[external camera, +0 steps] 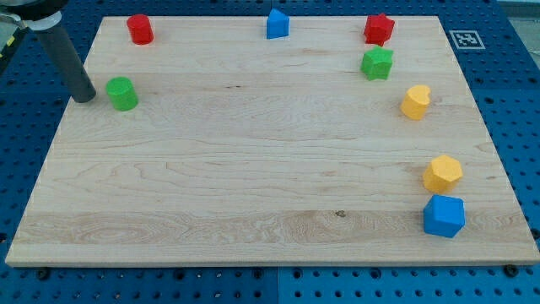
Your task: Place the green circle to the left of yellow heart
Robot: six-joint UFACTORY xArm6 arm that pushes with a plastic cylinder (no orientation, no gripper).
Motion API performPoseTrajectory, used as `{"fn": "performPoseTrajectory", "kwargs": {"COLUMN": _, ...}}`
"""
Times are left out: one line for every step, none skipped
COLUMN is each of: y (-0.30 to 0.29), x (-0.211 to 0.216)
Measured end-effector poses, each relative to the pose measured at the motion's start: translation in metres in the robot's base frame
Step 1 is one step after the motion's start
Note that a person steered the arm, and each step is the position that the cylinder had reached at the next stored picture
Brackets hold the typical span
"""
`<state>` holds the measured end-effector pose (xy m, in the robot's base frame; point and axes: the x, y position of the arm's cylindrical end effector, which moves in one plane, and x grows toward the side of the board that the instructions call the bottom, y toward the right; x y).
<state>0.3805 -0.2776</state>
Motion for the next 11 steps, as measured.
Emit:
{"fn": "performPoseTrajectory", "kwargs": {"y": 0.01, "x": 0.0}}
{"fn": "performPoseTrajectory", "kwargs": {"y": 0.037, "x": 0.001}}
{"fn": "performPoseTrajectory", "kwargs": {"y": 0.056, "x": 0.006}}
{"fn": "performPoseTrajectory", "kwargs": {"y": 0.102, "x": 0.009}}
{"fn": "performPoseTrajectory", "kwargs": {"y": 0.161, "x": 0.009}}
{"fn": "performPoseTrajectory", "kwargs": {"y": 0.221, "x": 0.009}}
{"fn": "performPoseTrajectory", "kwargs": {"y": 0.279, "x": 0.009}}
{"fn": "performPoseTrajectory", "kwargs": {"y": 0.343, "x": 0.009}}
{"fn": "performPoseTrajectory", "kwargs": {"y": 0.392, "x": 0.009}}
{"fn": "performPoseTrajectory", "kwargs": {"y": 0.392, "x": 0.004}}
{"fn": "performPoseTrajectory", "kwargs": {"y": 0.403, "x": -0.002}}
